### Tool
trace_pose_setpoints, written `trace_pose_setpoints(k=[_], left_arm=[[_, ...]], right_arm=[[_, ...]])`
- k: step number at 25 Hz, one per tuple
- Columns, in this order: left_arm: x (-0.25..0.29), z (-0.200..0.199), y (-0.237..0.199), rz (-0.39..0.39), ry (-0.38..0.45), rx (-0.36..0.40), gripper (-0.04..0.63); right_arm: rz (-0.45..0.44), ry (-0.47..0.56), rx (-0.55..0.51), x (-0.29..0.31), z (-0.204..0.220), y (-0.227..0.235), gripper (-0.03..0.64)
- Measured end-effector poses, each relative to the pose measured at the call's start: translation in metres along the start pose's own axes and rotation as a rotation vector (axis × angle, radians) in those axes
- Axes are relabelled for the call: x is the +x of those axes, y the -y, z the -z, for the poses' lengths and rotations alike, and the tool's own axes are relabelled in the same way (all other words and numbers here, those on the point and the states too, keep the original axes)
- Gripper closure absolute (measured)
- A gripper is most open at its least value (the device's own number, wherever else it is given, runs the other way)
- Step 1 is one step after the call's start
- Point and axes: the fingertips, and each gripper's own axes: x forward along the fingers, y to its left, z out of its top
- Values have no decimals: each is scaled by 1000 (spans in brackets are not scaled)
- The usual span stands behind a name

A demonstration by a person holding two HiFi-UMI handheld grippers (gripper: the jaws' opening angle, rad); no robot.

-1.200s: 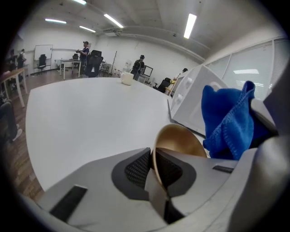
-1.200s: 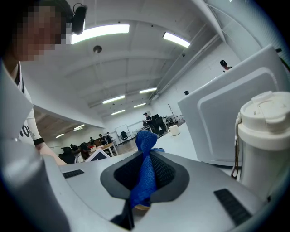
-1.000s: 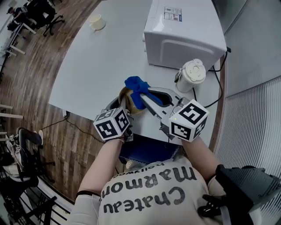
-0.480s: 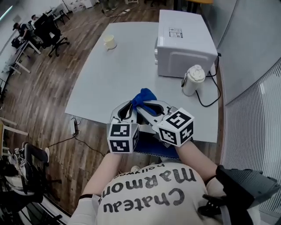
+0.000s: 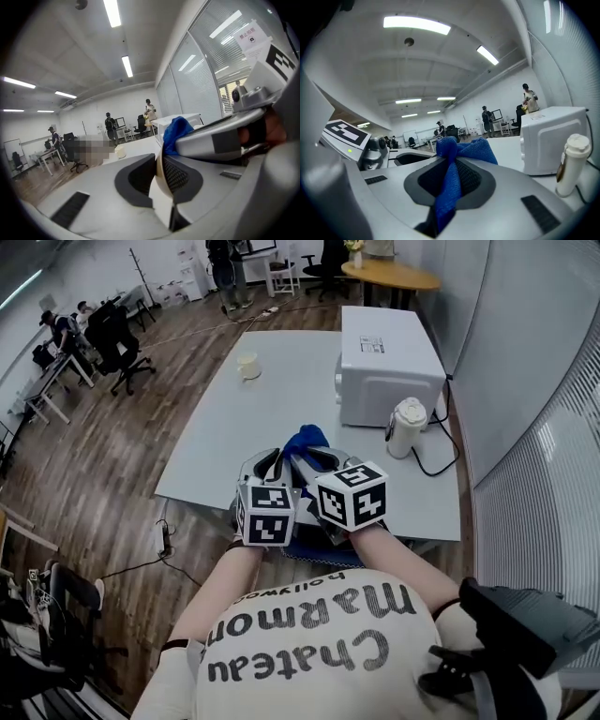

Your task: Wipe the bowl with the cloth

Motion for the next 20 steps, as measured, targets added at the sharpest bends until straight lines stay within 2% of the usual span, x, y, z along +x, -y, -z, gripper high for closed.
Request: trace_pose_setpoints(k=[3,7,12,17,20], left_arm=[[-2,-2,4,3,24,-12,557],[-2,-6,14,11,62,-34,530],[-7,-18,15,-10,115,-19,528],[-11,-25,8,-52,153,-26,526],[-7,-24,7,-43,154,-41,526]], right_arm=[[84,17,4,-4,5,8,578],[174,52,167,-14,17,35,578],[224,97,271,-23,17,45,578],[242,75,506,-27,39,51,578],[244,78,519,-29,39,52,578]])
